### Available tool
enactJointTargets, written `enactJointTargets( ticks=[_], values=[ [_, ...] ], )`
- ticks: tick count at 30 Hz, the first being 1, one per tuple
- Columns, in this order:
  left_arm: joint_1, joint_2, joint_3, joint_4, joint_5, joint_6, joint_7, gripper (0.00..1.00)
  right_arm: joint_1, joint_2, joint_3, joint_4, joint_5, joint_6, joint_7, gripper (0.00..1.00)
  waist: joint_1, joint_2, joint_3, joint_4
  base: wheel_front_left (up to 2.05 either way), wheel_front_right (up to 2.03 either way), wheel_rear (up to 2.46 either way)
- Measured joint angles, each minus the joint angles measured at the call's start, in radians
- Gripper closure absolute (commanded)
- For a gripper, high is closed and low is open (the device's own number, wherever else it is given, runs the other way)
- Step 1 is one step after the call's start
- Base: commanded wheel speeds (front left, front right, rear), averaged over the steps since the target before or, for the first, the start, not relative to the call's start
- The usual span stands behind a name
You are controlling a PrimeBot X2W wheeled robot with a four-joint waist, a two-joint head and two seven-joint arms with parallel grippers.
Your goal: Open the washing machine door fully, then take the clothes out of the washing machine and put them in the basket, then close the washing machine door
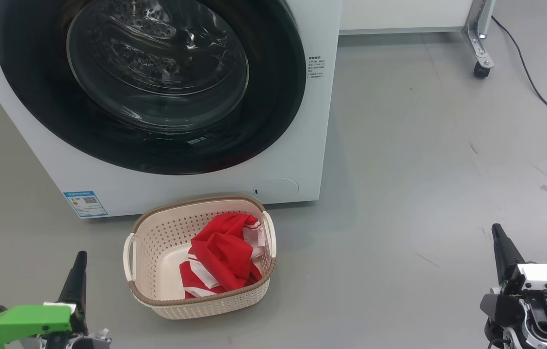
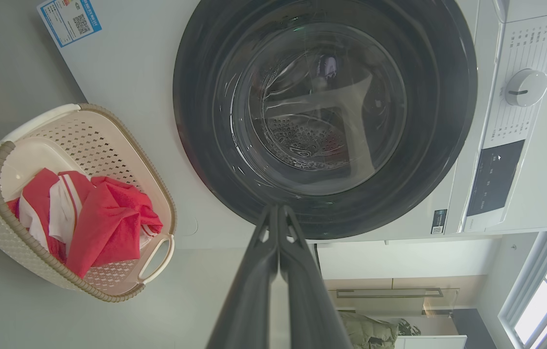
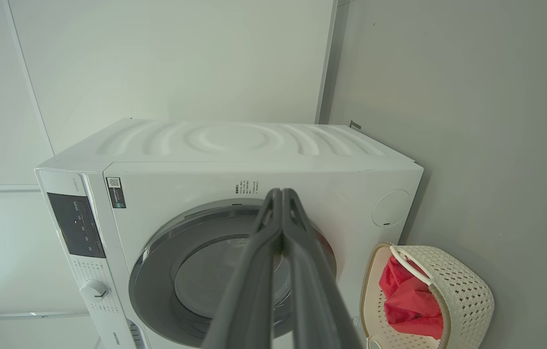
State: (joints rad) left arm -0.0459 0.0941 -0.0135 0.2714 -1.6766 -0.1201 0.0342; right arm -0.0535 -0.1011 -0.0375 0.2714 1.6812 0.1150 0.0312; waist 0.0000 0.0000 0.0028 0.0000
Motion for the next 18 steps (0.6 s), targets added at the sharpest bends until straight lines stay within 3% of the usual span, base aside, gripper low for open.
enactJointTargets(
  ticks=[18],
  values=[
    [-0.001, 0.000, 0.002, 0.003, 0.000, 0.000, 0.000, 1.00, 0.000, 0.000, -0.002, 0.004, 0.000, 0.001, 0.000, 1.00, 0.0000, 0.0000, 0.000, 0.000, 0.00, 0.00, 0.00]
  ],
)
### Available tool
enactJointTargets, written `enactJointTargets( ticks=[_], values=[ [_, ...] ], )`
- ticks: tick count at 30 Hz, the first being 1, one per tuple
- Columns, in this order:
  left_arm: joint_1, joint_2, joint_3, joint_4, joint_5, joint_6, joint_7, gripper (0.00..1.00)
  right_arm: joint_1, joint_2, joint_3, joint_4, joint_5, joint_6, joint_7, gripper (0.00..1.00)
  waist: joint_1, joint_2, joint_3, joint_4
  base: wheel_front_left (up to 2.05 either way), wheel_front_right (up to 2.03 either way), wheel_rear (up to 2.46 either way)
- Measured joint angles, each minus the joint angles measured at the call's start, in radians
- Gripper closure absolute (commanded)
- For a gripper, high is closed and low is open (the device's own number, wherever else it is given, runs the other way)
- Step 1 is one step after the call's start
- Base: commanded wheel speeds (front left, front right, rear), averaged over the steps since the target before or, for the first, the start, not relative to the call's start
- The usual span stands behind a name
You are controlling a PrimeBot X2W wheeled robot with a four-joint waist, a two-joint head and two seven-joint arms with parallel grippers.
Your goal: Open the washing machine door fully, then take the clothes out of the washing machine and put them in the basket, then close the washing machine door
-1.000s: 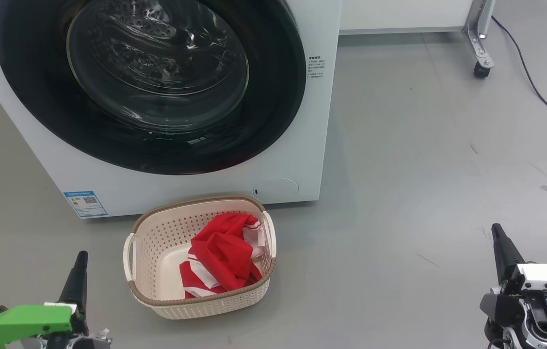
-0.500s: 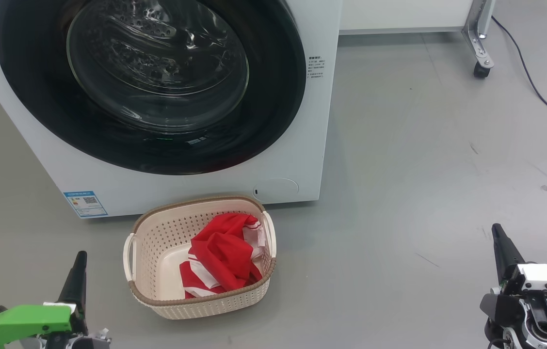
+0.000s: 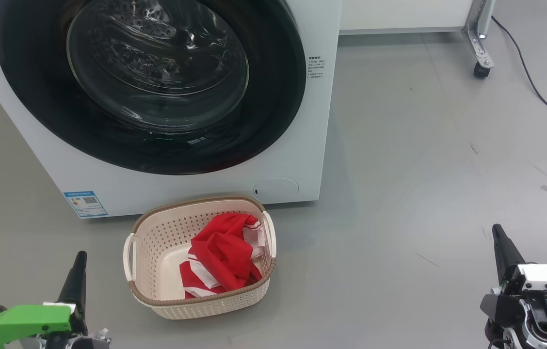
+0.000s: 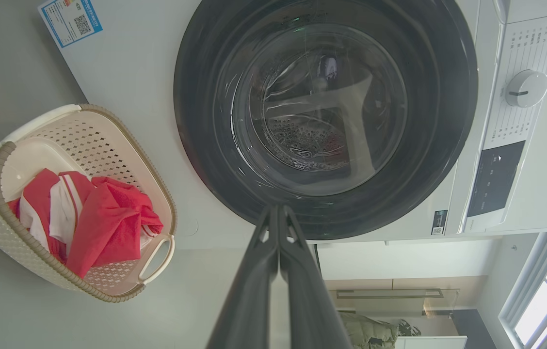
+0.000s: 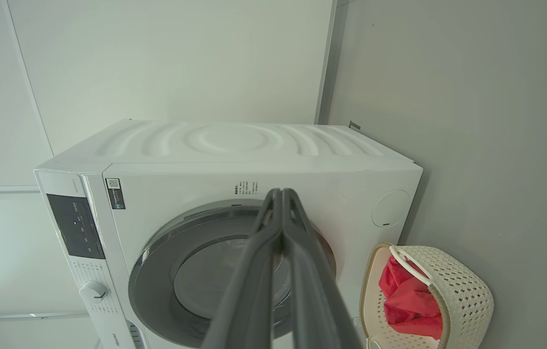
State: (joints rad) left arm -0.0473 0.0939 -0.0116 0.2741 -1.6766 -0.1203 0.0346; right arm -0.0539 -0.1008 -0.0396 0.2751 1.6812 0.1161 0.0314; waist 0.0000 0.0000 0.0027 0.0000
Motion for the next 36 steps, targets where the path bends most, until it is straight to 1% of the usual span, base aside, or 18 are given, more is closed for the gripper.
enactJointTargets(
  ticks=[36],
  values=[
    [-0.009, -0.001, 0.005, 0.003, 0.000, 0.000, 0.008, 1.00, 0.000, 0.003, -0.004, 0.003, 0.000, 0.005, 0.007, 1.00, 0.0000, 0.0000, 0.000, 0.000, 0.00, 0.00, 0.00]
  ],
)
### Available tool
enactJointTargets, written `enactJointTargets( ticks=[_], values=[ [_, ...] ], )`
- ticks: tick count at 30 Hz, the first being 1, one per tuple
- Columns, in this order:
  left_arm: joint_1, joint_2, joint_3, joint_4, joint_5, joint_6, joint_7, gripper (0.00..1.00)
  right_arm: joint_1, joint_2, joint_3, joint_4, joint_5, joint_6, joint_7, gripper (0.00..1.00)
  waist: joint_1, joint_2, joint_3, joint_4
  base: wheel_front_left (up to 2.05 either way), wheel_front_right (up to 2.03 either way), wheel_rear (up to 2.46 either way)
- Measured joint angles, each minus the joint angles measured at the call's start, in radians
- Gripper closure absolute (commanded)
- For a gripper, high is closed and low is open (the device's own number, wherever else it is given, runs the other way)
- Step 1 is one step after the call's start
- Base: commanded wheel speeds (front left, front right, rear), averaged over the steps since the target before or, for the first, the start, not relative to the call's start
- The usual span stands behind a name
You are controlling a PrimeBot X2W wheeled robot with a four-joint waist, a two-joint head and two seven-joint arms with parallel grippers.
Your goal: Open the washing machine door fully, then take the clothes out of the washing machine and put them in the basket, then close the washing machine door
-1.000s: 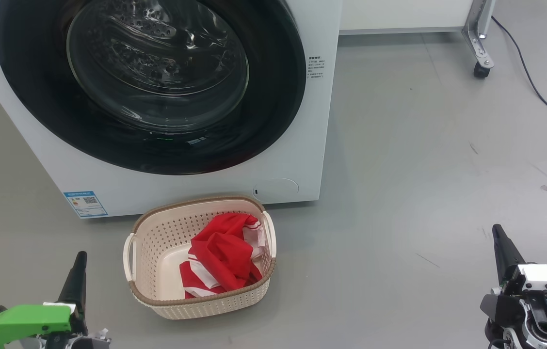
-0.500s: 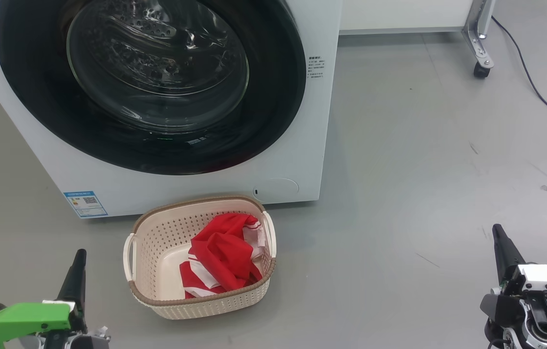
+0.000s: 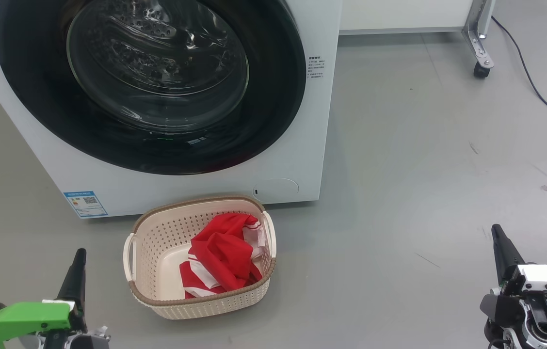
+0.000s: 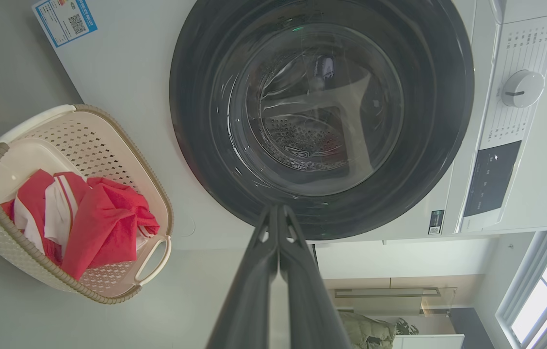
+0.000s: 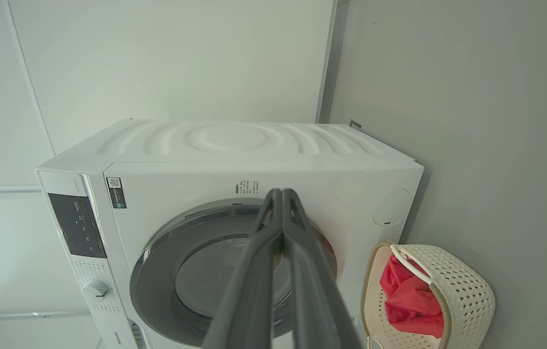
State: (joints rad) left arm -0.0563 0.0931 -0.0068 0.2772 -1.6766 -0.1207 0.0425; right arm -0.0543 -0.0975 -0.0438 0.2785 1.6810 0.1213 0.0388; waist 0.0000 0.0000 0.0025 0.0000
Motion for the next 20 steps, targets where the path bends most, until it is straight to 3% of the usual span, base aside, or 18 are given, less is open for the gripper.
enactJointTargets(
  ticks=[20],
  values=[
    [0.000, -0.001, 0.002, 0.000, 0.000, 0.000, 0.000, 1.00, 0.000, 0.001, -0.003, 0.000, 0.000, 0.000, 0.000, 1.00, 0.0000, 0.0000, 0.000, 0.000, 0.00, 0.00, 0.00]
  ],
)
